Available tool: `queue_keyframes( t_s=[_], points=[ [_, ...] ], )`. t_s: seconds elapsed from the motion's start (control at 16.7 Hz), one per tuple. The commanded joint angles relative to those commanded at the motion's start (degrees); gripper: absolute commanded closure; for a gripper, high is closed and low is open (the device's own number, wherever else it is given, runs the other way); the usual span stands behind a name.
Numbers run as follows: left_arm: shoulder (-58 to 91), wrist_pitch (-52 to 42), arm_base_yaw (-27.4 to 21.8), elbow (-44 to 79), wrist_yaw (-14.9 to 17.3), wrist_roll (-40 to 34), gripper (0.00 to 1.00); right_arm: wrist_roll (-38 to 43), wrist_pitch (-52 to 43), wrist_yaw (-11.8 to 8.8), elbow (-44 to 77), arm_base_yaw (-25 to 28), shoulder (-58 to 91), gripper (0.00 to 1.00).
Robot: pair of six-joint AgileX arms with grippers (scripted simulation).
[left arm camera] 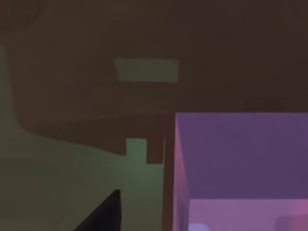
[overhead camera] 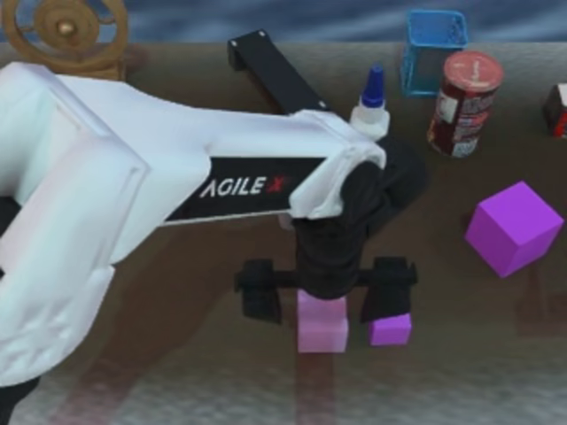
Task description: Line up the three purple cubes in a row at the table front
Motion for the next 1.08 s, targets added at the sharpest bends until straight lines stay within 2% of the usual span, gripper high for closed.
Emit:
queue_keyframes(
  t_s=[0.36,0.78,1.08],
  points=[
    [-0.3,-1.0,0.0,0.9,0.1,-0.1,0.0,0.0,0.0,0.0,0.0,0.0,0.0,0.0],
    [-4.5,-13.4,0.8,8.9,0.0,-0.3,0.0,0.0,0.0,0.0,0.0,0.0,0.0,0.0],
    [-4.5,-13.6,0.6,9.0,0.0,-0.3,0.0,0.0,0.0,0.0,0.0,0.0,0.0,0.0]
  ],
)
